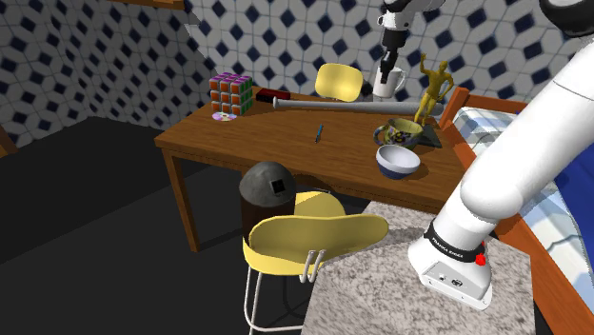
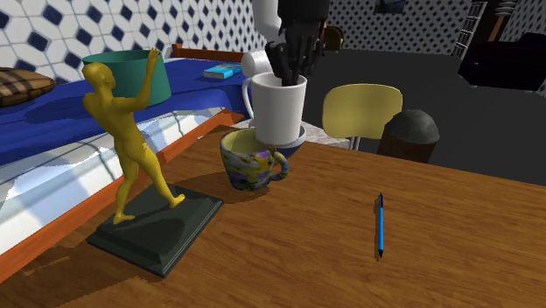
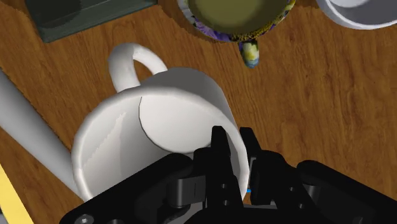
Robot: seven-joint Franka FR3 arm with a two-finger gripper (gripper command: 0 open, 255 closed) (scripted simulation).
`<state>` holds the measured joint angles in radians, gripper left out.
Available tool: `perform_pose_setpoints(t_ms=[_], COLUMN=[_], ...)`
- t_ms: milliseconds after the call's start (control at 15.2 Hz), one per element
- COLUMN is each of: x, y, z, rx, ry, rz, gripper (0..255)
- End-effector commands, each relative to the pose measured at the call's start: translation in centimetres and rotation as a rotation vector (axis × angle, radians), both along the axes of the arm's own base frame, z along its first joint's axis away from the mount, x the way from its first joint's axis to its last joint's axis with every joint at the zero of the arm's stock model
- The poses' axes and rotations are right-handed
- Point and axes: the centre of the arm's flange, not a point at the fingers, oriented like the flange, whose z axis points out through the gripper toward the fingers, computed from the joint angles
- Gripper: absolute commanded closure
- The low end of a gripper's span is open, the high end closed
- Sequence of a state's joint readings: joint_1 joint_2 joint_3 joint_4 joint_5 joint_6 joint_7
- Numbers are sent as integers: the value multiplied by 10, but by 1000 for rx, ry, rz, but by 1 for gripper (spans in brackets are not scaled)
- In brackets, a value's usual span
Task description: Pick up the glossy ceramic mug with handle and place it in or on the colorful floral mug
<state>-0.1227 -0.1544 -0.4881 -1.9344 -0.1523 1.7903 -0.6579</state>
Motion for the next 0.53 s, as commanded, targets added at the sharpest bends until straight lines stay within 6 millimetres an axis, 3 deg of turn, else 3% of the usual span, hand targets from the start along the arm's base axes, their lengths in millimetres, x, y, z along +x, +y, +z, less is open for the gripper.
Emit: perform_pose_setpoints(t_ms=[0,462], x=[-25,-115], y=[6,27], z=[6,17], rx=[-1,-1], ry=[0,0], rz=[1,1], gripper=[255,255])
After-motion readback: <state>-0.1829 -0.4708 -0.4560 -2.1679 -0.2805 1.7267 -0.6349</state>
